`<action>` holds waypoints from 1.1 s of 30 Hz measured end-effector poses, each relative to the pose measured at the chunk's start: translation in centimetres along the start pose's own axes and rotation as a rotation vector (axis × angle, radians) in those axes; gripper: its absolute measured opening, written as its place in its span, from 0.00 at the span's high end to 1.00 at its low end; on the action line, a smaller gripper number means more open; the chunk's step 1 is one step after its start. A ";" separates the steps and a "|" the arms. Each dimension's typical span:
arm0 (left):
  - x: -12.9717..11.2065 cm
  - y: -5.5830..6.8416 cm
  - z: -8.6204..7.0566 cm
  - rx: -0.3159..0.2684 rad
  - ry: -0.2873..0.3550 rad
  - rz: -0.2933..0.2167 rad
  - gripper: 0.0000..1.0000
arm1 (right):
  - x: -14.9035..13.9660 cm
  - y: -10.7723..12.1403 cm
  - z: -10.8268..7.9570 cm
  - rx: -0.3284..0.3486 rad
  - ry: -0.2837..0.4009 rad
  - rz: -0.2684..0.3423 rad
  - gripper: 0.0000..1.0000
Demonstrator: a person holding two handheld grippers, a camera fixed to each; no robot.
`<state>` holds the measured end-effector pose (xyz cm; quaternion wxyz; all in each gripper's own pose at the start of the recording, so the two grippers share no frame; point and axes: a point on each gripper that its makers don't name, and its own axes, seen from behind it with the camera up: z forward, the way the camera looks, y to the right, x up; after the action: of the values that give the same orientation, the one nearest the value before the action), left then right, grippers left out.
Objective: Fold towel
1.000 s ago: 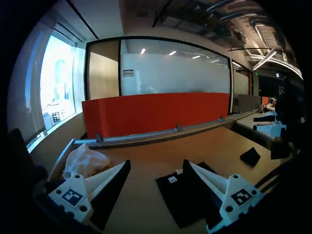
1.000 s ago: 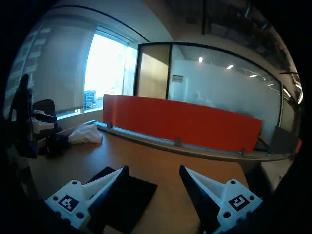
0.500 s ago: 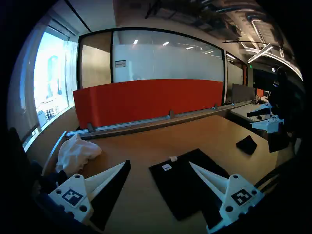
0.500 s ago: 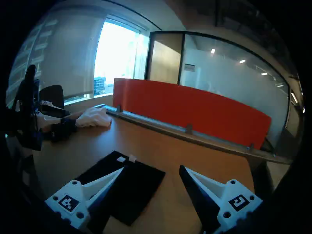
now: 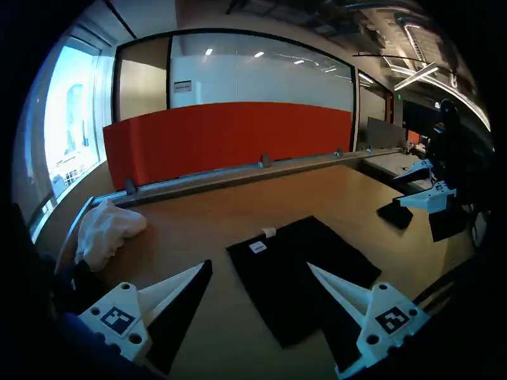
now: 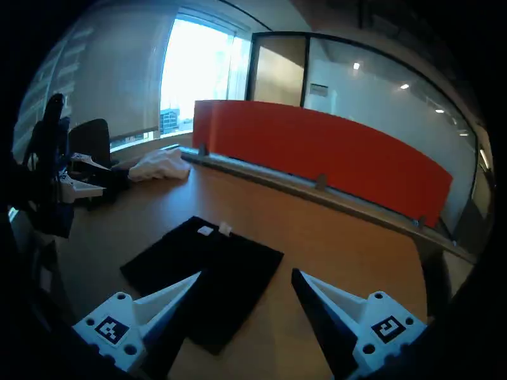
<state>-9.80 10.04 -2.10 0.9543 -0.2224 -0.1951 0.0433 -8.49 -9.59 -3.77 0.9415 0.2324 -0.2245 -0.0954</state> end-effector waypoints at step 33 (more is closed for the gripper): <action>-12.6 3.6 4.4 -0.119 -0.253 0.043 0.00 | -12.0 -2.9 3.9 0.092 -0.203 -0.025 0.00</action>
<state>-23.09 12.95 -4.57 0.9059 -0.2756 -0.3114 0.0797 -21.14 -10.29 -6.63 0.9010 0.2672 -0.3201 -0.1196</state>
